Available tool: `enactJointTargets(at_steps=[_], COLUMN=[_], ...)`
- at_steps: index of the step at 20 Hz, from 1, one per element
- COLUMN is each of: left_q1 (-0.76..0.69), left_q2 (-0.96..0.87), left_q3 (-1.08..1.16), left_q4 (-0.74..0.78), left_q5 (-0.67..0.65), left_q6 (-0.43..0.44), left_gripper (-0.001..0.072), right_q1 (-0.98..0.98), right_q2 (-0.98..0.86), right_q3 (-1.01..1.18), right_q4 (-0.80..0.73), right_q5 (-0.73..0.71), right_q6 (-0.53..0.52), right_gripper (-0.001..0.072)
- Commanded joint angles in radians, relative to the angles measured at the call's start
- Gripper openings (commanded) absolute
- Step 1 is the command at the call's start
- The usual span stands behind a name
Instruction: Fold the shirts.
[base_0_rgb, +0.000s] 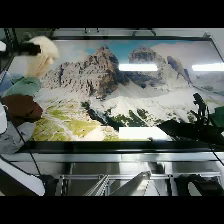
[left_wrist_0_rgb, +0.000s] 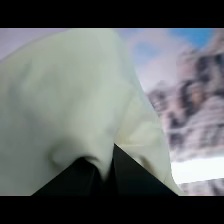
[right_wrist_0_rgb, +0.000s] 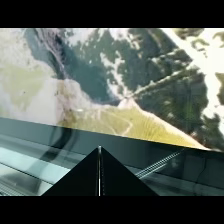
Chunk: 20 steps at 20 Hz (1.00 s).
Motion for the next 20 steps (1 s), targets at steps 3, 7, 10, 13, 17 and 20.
enactJointTargets(at_steps=[3,7,10,13,17,20], left_q1=[-0.180,-0.301,-0.359,-0.367,-0.251,-0.131], left_q2=[0.307,0.401,0.400,0.400,0.399,0.378], left_q3=[-0.007,-0.194,-0.327,-0.395,-0.404,-0.405], left_q4=[-0.278,-0.276,-0.277,-0.274,-0.274,-0.274], left_q5=[-0.232,-0.330,-0.345,-0.364,-0.407,-0.605], left_q6=[0.038,-0.029,-0.075,-0.074,-0.074,-0.109], left_gripper=[0.0029,0.0029,0.0031,0.0587,0.0716,0.0715], right_q1=[0.001,0.001,0.001,0.001,0.001,0.001], right_q2=[0.000,0.000,0.000,0.000,-0.003,-0.066], right_q3=[0.000,0.000,0.000,0.000,0.000,0.000], right_q4=[0.000,0.000,0.000,0.000,0.001,0.044], right_q5=[0.001,0.000,0.002,0.028,0.000,-0.075], right_q6=[-0.004,-0.004,-0.003,-0.003,-0.003,-0.063], right_gripper=[0.0016,0.0016,0.0016,0.0017,0.0025,0.0421])
